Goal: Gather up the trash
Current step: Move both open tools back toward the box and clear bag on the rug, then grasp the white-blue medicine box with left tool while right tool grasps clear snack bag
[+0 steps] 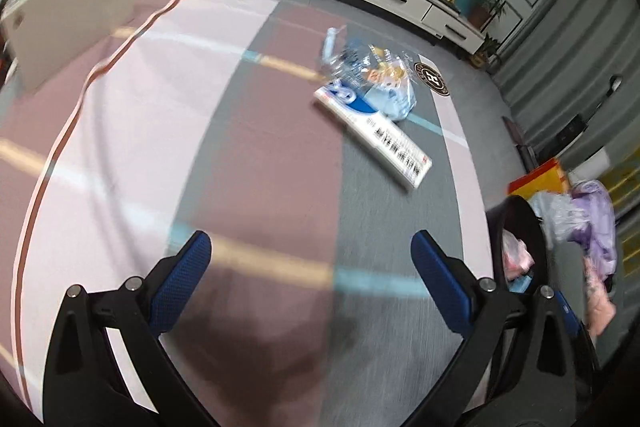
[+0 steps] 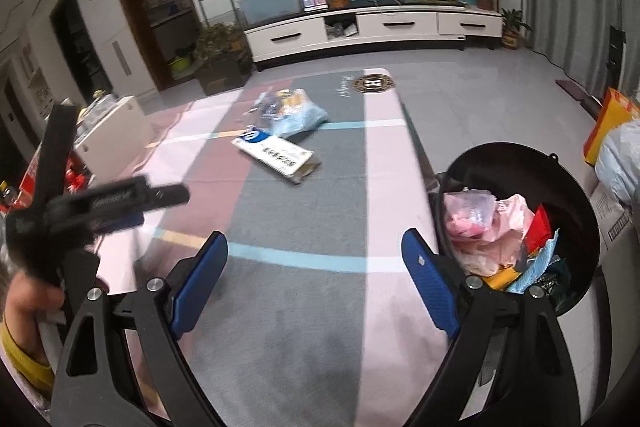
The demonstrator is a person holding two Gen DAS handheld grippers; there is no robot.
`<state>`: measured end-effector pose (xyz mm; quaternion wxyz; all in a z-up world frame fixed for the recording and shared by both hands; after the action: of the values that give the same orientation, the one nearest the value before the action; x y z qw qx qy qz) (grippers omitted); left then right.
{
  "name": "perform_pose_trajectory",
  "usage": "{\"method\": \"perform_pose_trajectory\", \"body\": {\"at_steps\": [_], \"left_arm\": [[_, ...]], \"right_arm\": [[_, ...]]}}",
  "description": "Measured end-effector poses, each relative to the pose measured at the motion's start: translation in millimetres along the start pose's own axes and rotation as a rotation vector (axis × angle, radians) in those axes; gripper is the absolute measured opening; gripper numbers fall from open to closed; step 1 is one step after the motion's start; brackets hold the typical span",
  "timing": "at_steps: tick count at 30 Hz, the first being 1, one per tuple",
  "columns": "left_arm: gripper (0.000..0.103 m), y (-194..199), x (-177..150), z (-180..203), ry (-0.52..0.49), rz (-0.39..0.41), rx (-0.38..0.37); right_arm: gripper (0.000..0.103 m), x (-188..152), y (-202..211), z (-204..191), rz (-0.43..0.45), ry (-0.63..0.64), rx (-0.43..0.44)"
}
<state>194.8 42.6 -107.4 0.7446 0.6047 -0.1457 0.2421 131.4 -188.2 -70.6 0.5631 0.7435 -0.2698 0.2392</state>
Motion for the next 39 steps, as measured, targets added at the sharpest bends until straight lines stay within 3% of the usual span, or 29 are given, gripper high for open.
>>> {"method": "perform_pose_trajectory", "body": {"at_steps": [11, 16, 21, 26, 28, 30, 31, 35, 39], "left_arm": [[0.100, -73, 58, 92, -0.088, -0.032, 0.175], [0.100, -104, 62, 101, -0.103, -0.089, 0.267], [0.099, -119, 60, 103, -0.115, -0.119, 0.310], [0.099, -122, 54, 95, -0.107, -0.133, 0.301], [0.091, -118, 52, 92, -0.105, -0.129, 0.273], [0.067, -112, 49, 92, -0.126, -0.113, 0.259], [0.063, -109, 49, 93, -0.147, -0.108, 0.253], [0.054, -104, 46, 86, -0.171, -0.114, 0.213], [0.048, -87, 35, 68, -0.162, -0.110, 0.093]], "right_arm": [[0.087, 17, -12, 49, 0.062, -0.016, -0.142], [0.087, 17, -11, 66, 0.080, -0.031, -0.157], [0.087, 18, -13, 73, 0.081, -0.045, -0.162], [0.087, 18, -11, 75, 0.086, -0.046, -0.166], [0.087, 19, -10, 75, 0.089, -0.048, -0.165], [0.087, 19, -10, 74, 0.089, -0.048, -0.166], [0.087, 21, -11, 75, 0.089, -0.046, -0.166], [0.087, 22, -11, 67, 0.089, -0.030, -0.156], [0.087, 21, -13, 59, 0.081, -0.013, -0.144]]}}
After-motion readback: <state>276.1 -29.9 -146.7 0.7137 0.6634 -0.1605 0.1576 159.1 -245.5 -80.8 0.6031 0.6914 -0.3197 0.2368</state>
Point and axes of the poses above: each gripper's, at about its wrist camera, not at the fingertips, and y roughly against the way its jaws point, z to its right, x to its top, the point moved 1 cm from there along -y, roughly the way its jaws point, and after that the axes turned 6 degrees about -y, right-handed, at the moved point
